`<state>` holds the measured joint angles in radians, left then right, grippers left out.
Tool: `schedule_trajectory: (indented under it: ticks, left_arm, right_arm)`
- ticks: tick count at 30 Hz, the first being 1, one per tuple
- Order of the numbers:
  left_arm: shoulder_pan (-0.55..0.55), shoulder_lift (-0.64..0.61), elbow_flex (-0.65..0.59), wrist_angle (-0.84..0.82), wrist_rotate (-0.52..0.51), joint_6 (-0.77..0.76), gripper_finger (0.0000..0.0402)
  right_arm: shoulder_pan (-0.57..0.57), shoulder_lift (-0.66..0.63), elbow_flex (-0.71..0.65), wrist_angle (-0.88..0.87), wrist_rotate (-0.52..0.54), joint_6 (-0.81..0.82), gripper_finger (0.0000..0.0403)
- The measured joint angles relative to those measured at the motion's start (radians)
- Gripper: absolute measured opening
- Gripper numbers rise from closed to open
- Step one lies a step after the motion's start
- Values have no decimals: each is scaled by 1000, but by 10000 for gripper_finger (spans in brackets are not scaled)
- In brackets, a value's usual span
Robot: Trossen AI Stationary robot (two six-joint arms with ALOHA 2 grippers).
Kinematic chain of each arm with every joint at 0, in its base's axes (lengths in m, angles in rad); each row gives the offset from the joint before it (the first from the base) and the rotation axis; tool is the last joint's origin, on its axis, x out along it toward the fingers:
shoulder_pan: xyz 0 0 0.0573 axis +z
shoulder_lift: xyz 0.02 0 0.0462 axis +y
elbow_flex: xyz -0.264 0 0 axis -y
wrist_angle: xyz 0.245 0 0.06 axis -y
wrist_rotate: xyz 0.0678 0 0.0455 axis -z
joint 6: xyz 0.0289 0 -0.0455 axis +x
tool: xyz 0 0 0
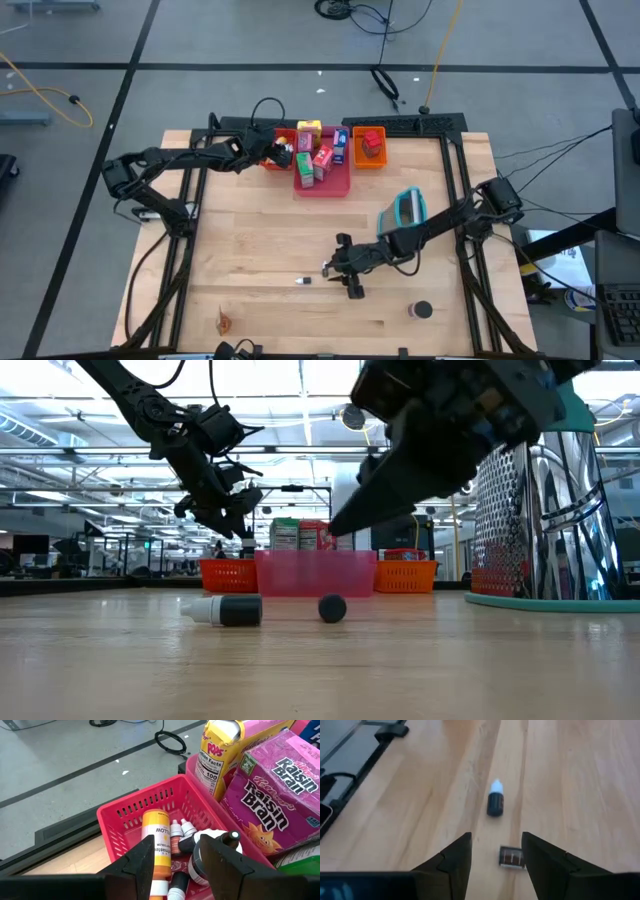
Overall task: Pick & Place Kitchen Items
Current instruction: Put the small black food coloring bottle into the red bin
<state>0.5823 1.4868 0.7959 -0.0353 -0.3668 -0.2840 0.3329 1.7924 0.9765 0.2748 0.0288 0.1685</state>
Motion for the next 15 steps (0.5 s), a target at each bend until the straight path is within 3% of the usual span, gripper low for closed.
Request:
schedule_trajectory:
  ticks: [15]
  left_arm:
    - [0,0,0,0,0,0,159]
  right_arm:
    - [-13,8,100,-192,0,-101,164]
